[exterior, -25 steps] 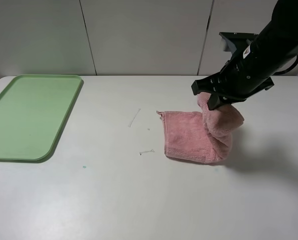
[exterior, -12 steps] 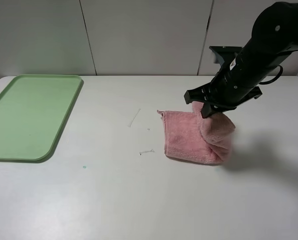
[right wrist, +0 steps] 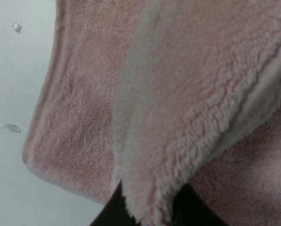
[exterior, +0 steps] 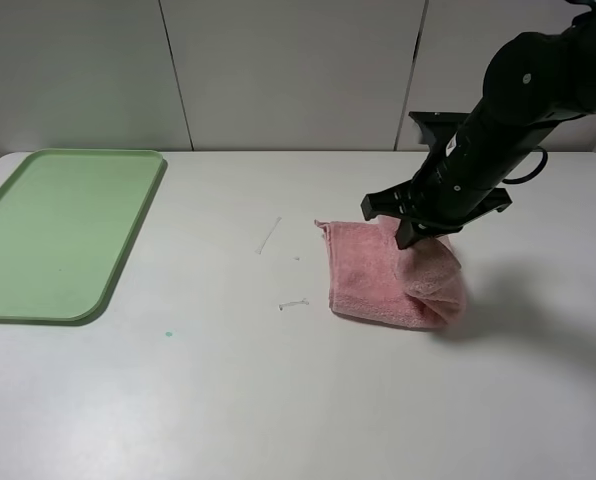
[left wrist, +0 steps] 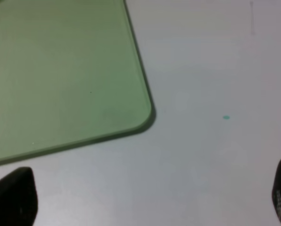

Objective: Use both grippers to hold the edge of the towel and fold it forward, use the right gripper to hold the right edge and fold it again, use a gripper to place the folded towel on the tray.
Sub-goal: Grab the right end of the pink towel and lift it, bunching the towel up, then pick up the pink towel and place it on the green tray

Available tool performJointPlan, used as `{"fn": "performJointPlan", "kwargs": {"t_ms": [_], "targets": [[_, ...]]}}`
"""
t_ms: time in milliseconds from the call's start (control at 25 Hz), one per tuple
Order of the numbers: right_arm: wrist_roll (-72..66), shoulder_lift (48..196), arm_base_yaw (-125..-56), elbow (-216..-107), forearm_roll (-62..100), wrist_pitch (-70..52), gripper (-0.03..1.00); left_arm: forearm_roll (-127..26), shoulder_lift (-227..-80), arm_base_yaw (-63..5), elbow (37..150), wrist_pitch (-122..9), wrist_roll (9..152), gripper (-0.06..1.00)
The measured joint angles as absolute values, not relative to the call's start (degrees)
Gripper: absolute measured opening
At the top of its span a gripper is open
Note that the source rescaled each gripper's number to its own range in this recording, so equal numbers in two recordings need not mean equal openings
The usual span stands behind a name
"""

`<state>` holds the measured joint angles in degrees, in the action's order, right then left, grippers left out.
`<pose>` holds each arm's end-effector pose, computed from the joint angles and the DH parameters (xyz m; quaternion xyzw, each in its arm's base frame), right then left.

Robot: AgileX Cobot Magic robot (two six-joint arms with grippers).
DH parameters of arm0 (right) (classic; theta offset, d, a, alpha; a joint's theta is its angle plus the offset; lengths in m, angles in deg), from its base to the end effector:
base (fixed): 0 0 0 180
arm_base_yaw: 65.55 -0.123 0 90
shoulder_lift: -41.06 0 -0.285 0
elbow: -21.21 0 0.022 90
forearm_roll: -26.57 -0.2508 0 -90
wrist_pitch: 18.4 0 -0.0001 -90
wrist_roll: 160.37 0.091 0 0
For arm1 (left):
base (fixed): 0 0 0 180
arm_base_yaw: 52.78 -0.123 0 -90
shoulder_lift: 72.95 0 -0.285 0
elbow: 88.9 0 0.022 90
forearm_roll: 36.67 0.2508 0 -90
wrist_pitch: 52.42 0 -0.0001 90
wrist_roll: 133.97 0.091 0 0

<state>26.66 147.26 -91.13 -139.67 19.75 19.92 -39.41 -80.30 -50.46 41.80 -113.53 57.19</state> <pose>0.2881 0.1454 0.1826 -0.1188 0.9818 0.0813 0.1242 -0.0050 -0.0036 0.2733 0.1014 0.8498 0.0160 0.5170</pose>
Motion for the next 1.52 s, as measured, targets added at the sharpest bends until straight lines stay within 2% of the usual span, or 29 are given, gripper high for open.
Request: {"fn": "performJointPlan", "kwargs": {"t_ms": [320,400,600,720,760,840,880,1040,1520], "targets": [[26.66,147.26,-93.29,-139.61,19.05,17.64,0.09,-39.41,-80.3,-50.46,41.8,-113.53,57.19,1.0],[26.66,147.26,-93.29,-139.61,18.78,17.41,0.16,-39.41,-80.3,-50.46,41.8,-113.53,57.19,1.0],[26.66,147.26,-93.29,-139.61,18.46,16.98,0.41,-39.41,-80.3,-50.46,41.8,-113.53,57.19,1.0],[26.66,147.26,-93.29,-139.61,18.41,16.98,0.66,-39.41,-80.3,-50.46,41.8,-113.53,57.19,1.0],[26.66,147.26,-93.29,-139.61,18.41,16.92,0.8,-39.41,-80.3,-50.46,41.8,-113.53,57.19,1.0],[26.66,147.26,-93.29,-139.61,18.35,16.79,0.92,-39.41,-80.3,-50.46,41.8,-113.53,57.19,1.0],[26.66,147.26,-93.29,-139.61,18.21,16.66,0.95,-39.41,-80.3,-50.46,41.8,-113.53,57.19,1.0],[26.66,147.26,-93.29,-139.61,17.19,16.54,1.0,-39.41,-80.3,-50.46,41.8,-113.53,57.19,1.0],[26.66,147.26,-93.29,-139.61,16.92,16.5,1.0,-39.41,-80.3,-50.46,41.8,-113.53,57.19,1.0]]}}
